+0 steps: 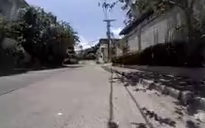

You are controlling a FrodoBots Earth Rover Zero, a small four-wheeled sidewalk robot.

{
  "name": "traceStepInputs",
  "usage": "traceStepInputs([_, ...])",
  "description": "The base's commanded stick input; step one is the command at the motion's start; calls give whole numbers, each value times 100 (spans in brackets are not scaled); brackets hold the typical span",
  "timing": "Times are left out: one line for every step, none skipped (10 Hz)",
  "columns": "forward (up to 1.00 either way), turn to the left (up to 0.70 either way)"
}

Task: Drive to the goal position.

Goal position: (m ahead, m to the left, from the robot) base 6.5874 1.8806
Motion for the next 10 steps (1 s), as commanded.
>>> traceStepInputs([100, 4])
traceStepInputs([100, 4])
traceStepInputs([100, 4])
traceStepInputs([100, 4])
traceStepInputs([100, 4])
traceStepInputs([100, 4])
traceStepInputs([100, 4])
traceStepInputs([100, 4])
traceStepInputs([100, 4])
traceStepInputs([100, 4])
